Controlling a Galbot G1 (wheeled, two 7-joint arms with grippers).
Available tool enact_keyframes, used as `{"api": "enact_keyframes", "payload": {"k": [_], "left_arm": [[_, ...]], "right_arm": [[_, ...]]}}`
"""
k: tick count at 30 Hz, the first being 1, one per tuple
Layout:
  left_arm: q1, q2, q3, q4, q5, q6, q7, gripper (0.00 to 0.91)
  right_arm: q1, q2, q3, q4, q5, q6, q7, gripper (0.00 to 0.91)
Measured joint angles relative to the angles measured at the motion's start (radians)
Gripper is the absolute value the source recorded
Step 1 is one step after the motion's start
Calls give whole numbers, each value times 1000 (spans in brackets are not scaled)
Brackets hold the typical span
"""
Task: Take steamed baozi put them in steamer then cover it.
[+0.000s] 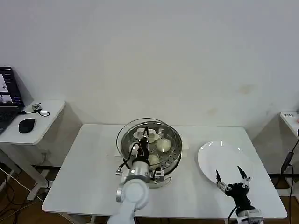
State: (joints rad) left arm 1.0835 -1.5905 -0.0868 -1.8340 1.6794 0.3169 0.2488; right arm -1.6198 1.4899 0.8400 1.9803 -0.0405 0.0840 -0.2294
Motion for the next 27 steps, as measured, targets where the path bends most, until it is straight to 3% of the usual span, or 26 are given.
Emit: {"api": "enact_keyframes", "payload": {"k": [27], "left_arm": [[13,-15,25,25,12,-10,-16,0]], "right_arm": [[1,5,-27,-9,-18,-1,-1,907]]}}
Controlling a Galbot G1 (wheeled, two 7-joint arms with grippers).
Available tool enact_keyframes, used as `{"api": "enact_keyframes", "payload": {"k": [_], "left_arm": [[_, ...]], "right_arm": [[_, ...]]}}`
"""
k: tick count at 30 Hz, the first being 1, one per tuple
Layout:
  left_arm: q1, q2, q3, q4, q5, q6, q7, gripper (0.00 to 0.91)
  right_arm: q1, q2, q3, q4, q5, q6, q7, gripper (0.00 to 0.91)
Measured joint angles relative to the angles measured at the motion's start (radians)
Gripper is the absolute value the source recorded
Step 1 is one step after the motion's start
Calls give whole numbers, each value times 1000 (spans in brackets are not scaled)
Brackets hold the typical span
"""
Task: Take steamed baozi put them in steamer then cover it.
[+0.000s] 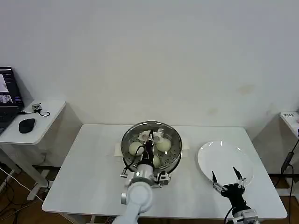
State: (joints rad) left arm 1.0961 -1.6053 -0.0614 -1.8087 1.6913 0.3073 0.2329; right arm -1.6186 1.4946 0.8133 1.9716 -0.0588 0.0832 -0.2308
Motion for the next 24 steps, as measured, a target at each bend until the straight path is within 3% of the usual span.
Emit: {"api": "enact_keyframes", "payload": {"k": [17,18,19,24], "left_arm": [[2,-2,-4,8,0,-8,-3,0],[2,-2,-5,9,0,-9,-3,282],[1,-2,-5,9,-2,-10,-5,907],[6,-2,-5,5,-13,-13,-7,907]], "right_arm": [[-1,3,-11,0,-7,0,-2,907],[-1,3,-11,0,-7,0,-3,907],[-1,3,-12,0,-7,0,-3,907],[-1,3,-14,-2,-8,0,-3,907]]}}
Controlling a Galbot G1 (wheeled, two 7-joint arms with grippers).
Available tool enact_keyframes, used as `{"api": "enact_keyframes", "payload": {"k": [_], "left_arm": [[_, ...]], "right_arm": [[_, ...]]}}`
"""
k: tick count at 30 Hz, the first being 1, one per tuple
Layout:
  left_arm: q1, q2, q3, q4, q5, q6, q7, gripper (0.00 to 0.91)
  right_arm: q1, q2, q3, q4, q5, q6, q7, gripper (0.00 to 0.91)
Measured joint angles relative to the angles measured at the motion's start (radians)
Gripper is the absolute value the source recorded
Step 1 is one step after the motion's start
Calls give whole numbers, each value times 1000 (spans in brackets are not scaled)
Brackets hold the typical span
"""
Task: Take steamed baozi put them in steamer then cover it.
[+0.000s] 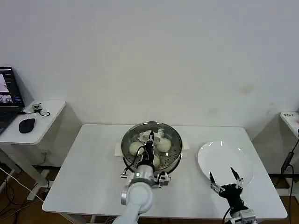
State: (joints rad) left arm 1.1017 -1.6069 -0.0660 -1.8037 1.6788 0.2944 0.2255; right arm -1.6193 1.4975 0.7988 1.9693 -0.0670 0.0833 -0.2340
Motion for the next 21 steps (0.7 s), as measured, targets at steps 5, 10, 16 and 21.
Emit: {"api": "enact_keyframes", "payload": {"k": [5,10,16,21], "left_arm": [[11,4,-1,-19,-7,-8,1,907],[29,12,-8,-51,-13,-22,6,907],[67,34,-6,-109,-31,-40,6,907],[124,71,-26,-191,-69,-59,-7,907]], "right_arm": [[0,-1,0,0,-1,0,0,907],[-2,-5,-1,0,-1,0,0,907],[-4,-7,-2,1,-1,1,0,907],[-11,-12,-4,3,0,4,2,907]]}}
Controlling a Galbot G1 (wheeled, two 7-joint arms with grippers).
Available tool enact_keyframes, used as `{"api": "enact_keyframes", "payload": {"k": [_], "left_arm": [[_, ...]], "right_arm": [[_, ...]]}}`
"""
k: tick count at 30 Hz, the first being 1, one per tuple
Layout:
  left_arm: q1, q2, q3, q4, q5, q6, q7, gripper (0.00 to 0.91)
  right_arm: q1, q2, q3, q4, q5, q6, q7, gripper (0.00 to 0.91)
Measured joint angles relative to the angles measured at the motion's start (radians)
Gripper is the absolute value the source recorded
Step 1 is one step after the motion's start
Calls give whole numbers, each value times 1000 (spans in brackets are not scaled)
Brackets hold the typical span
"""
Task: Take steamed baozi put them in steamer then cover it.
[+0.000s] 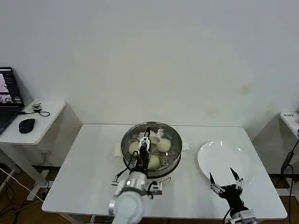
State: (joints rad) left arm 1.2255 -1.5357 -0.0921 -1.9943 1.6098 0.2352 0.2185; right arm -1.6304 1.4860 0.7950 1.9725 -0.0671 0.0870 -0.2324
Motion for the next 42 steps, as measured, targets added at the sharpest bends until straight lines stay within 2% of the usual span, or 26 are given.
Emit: {"api": "enact_keyframes", "payload": {"k": [5,9,19,26,34,42], "left_arm": [[99,57,-58,-115,-88,-32,-33,907],[194,105,-138,-185,-236,-72,-96,907],[369,169,-385,-170,-879,-275,-293,907],[484,186,-479,-167,-1280,-355,-366,907],[554,191,-520,-156,-1496,-393,-397,907],[573,193,-536,-141,-1584,-405,-400,907]], "right_arm": [[-9,-10,-3,7,11,3,7,907],[-19,-16,-11,14,23,1,15,907],[-59,-35,-38,45,39,-10,26,907],[-102,-42,-45,78,64,-20,28,907],[-125,-36,-52,94,73,-20,30,907],[-127,-37,-60,94,71,-16,28,907]]}}
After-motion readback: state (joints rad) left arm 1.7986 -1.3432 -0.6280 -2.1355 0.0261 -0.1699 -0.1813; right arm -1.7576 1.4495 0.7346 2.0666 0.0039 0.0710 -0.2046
